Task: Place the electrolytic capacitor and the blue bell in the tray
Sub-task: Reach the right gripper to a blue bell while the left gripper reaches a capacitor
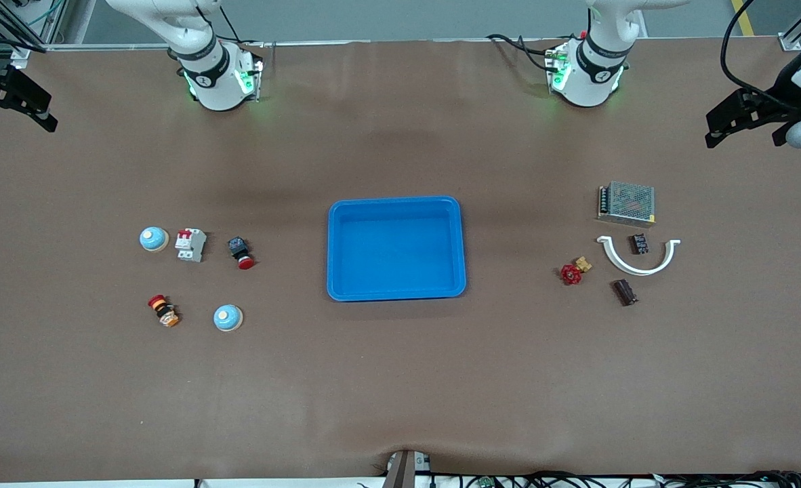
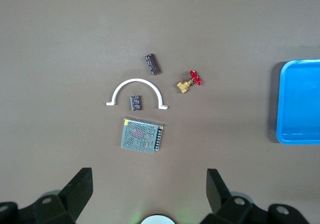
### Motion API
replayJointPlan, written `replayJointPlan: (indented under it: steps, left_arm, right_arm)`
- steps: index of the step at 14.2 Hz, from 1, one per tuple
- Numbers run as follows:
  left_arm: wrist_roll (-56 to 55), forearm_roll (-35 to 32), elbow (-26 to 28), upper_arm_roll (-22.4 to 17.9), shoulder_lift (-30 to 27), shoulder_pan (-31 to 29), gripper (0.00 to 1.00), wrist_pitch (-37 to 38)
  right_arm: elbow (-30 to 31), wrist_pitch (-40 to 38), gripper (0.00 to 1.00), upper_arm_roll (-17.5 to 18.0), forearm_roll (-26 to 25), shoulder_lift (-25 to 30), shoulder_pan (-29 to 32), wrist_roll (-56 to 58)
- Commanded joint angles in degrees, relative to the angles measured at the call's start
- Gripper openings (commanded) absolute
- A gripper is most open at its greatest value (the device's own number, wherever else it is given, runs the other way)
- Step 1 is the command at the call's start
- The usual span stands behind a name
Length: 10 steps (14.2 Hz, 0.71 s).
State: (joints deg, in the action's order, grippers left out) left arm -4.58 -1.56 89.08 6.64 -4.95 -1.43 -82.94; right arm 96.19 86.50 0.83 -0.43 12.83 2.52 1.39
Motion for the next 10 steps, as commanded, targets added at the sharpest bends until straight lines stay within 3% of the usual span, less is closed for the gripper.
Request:
replayJointPlan:
  steps: [1,10]
  left_arm:
    - [0.4,-1.2,-0.9,0.1,0.1,-0.1,1.0,1.6]
    - [1.3,-0.9,-0.1,-0.4,1.7,-1.5,1.0,1.5]
  right_arm:
    - [-1.1,-0.8,1.0,0.1,-0.7,-0.4,0.0,0.5]
    - [-0.9,-0.6,1.0,0.3,-0.7,-0.5,0.0,0.5]
